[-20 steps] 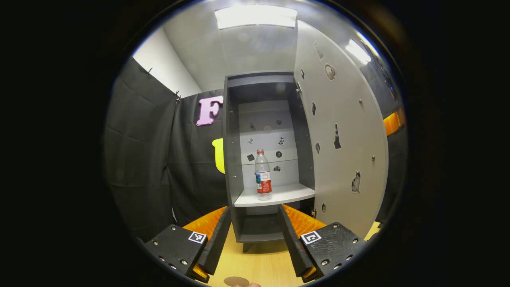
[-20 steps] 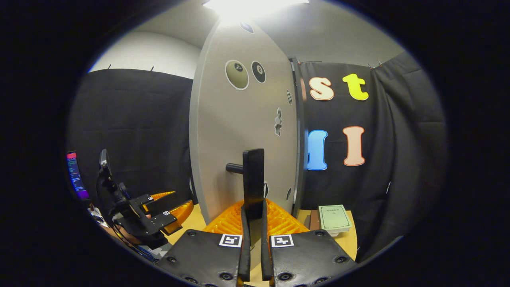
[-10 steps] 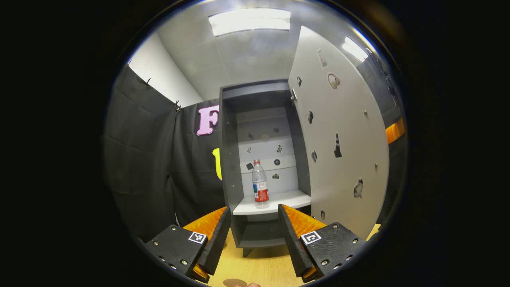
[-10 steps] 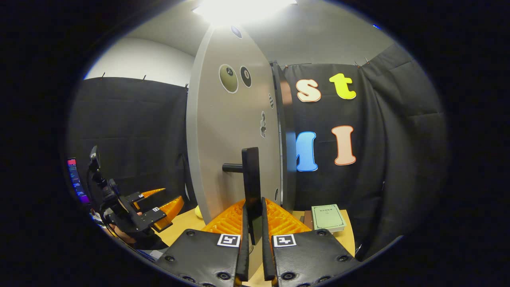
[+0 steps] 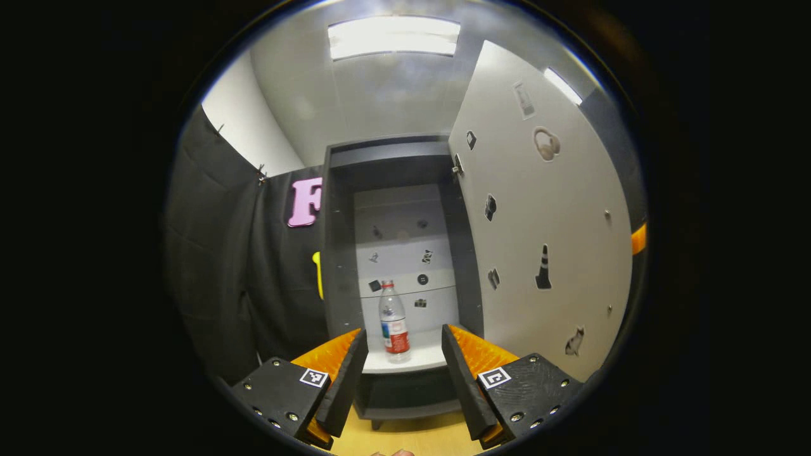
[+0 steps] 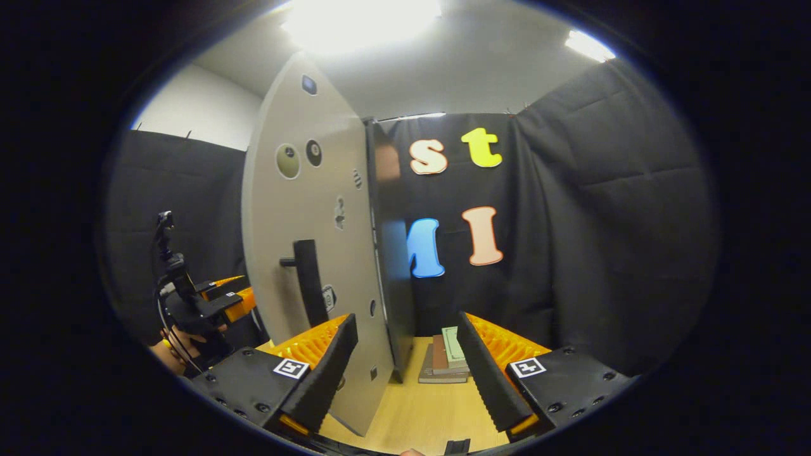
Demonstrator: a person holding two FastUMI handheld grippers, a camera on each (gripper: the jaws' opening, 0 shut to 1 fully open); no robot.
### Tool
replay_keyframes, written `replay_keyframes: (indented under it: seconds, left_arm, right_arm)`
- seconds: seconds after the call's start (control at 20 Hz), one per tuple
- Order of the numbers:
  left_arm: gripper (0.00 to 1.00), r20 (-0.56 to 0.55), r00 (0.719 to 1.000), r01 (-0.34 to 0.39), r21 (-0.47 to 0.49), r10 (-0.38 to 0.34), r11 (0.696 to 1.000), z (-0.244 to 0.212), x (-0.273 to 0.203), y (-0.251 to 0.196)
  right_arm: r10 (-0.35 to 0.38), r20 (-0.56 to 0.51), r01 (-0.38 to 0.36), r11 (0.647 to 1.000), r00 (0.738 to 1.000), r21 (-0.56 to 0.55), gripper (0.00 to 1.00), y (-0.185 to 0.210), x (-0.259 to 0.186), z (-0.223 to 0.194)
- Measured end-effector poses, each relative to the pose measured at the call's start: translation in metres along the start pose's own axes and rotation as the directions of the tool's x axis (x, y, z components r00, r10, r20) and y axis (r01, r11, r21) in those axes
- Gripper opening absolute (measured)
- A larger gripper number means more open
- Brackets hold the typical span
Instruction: Open the cabinet door with the right hand, grasp the bottle in the cabinet with the left hand and place it on the coaster, then close the cabinet door with the right hand.
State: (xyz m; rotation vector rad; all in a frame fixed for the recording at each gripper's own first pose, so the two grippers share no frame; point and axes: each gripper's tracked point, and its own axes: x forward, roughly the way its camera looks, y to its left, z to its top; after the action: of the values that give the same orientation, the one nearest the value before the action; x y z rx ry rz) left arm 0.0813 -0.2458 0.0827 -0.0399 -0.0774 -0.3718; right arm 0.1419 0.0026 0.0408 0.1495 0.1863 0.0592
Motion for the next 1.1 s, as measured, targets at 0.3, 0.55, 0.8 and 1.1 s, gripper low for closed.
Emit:
replay_keyframes:
  seconds: [0.3, 0.55, 0.8, 1.1]
  left_arm:
    - [0.68, -0.007, 0.999, 0.041, -0.047, -0.041, 0.998, 0.008, 0.061, 0.023]
    - [0.68, -0.018, 0.999, 0.049, -0.052, -0.05, 0.997, 0.003, 0.112, 0.043]
    - [0.68, -0.044, 0.995, 0.088, -0.068, -0.091, 0.994, -0.015, 0.161, 0.043]
    - [0.68, -0.082, 0.992, 0.086, -0.08, -0.093, 0.993, -0.047, 0.213, 0.053]
  right_arm:
    - [-0.19, 0.016, 0.19, 0.982, 0.982, 0.019, 0.98, -0.044, 0.011, -0.01]
    - [-0.299, 0.002, 0.299, 0.954, 0.954, -0.024, 0.98, -0.062, 0.028, -0.028]
    - [-0.345, -0.01, 0.345, 0.938, 0.939, -0.026, 0.98, -0.065, 0.044, -0.037]
    - [-0.398, -0.027, 0.398, 0.917, 0.917, -0.026, 0.98, -0.07, 0.05, -0.046]
